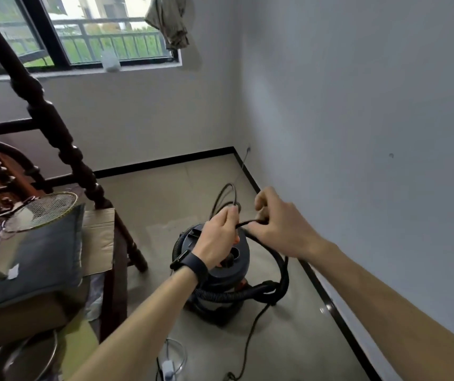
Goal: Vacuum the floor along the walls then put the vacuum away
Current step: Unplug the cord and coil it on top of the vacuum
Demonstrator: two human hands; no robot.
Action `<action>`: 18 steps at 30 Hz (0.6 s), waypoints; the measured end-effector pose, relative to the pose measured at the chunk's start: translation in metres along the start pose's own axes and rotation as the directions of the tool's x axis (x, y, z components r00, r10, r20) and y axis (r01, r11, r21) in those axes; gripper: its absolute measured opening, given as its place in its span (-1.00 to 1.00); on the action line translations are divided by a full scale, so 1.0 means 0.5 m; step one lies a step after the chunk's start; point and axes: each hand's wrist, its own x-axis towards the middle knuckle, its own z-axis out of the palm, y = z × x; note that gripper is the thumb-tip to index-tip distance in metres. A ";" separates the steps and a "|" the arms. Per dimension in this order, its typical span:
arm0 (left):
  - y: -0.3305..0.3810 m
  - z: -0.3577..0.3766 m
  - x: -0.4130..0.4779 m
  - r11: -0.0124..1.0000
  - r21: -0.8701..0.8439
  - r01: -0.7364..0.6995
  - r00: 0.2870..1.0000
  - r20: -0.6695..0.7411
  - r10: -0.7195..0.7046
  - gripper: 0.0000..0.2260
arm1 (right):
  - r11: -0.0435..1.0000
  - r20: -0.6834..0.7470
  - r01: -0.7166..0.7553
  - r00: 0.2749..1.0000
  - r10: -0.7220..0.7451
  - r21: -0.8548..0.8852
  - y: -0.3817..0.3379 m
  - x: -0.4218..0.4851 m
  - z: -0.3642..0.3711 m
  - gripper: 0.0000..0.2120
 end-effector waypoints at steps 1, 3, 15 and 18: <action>0.003 -0.007 0.002 0.999 -0.034 -0.003 0.999 0.043 0.004 -0.59 | 0.999 0.018 -0.020 1.000 0.019 0.026 0.007 0.007 -0.020 -0.73; 0.020 -0.027 0.007 0.999 -0.049 -0.013 0.986 0.167 0.021 -0.55 | 0.988 0.133 -0.054 0.990 0.035 0.146 0.033 0.016 -0.050 -0.74; -0.015 -0.268 0.052 0.667 -0.722 0.185 0.919 -0.112 -0.377 -0.56 | 0.663 0.034 -0.517 0.802 0.597 0.542 0.330 -0.067 0.023 -0.50; -0.054 -0.219 0.036 0.788 -0.538 0.301 0.910 -0.085 -0.405 -0.63 | 0.831 -0.150 -0.533 0.819 0.554 0.158 0.317 -0.063 0.076 -0.47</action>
